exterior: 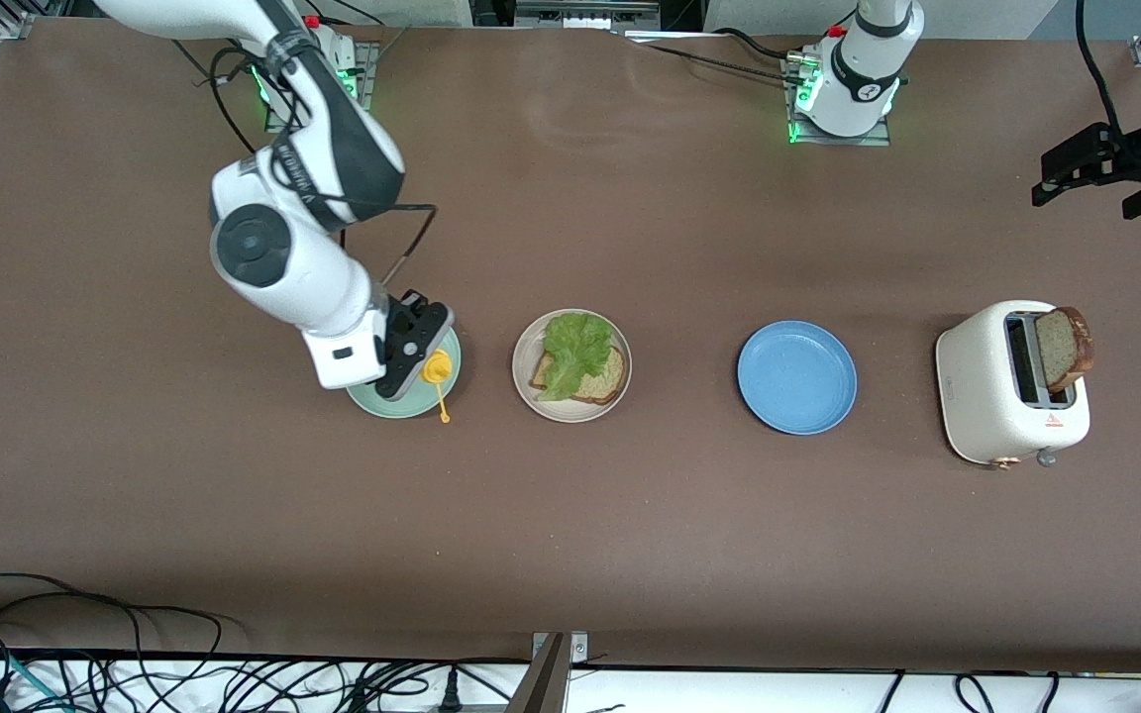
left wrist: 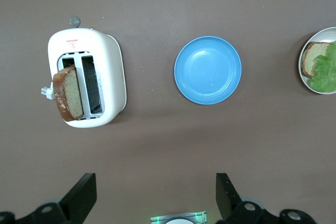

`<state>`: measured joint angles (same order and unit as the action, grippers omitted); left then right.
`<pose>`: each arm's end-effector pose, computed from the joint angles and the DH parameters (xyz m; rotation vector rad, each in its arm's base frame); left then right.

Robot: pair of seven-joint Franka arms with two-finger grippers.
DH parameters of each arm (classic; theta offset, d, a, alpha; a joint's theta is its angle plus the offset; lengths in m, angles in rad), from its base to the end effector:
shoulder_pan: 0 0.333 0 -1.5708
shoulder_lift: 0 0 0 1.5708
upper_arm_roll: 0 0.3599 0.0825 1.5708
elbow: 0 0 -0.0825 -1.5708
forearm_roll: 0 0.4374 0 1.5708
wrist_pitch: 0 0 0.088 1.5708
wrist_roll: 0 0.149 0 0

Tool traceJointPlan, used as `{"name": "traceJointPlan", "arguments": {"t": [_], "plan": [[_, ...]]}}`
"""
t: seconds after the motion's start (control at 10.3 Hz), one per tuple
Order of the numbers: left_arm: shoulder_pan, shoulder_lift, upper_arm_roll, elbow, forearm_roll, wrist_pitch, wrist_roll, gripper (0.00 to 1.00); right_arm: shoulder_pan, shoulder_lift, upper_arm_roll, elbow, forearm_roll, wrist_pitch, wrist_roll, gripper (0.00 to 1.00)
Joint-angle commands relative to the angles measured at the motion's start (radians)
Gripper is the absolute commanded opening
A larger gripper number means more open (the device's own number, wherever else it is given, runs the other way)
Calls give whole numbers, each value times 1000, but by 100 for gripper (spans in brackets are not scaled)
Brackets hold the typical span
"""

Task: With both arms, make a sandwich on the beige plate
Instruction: 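Carry the mustard bottle with the right gripper over the sandwich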

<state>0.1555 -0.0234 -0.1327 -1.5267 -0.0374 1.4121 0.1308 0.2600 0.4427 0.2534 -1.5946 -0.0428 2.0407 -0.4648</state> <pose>0.5790 0.0062 0.6501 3.0927 -0.1734 -0.1372 0.6604 0.3443 0.3599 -2.7157 -1.4361 -0.0245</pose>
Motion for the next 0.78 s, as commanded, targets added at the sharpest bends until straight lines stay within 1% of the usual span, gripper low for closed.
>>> {"name": "traceJointPlan", "arguments": {"t": [0.0, 0.19, 0.39, 0.58, 0.68], "plan": [[7, -12, -4, -4, 14, -10, 24, 100, 92, 10, -6, 18, -159, -1, 189, 0], [7, -12, -4, -4, 14, -10, 24, 100, 192, 36, -6, 18, -343, -1, 349, 0], [9, -21, -4, -7, 14, -10, 26, 100, 309, 101, -9, 18, -586, -11, 505, 0], [7, -23, -5, -7, 13, -10, 26, 100, 369, 178, -13, 18, -751, -13, 616, 0], [7, -21, -5, -6, 11, -8, 26, 100, 378, 213, -13, 18, -857, -17, 612, 0]]}}
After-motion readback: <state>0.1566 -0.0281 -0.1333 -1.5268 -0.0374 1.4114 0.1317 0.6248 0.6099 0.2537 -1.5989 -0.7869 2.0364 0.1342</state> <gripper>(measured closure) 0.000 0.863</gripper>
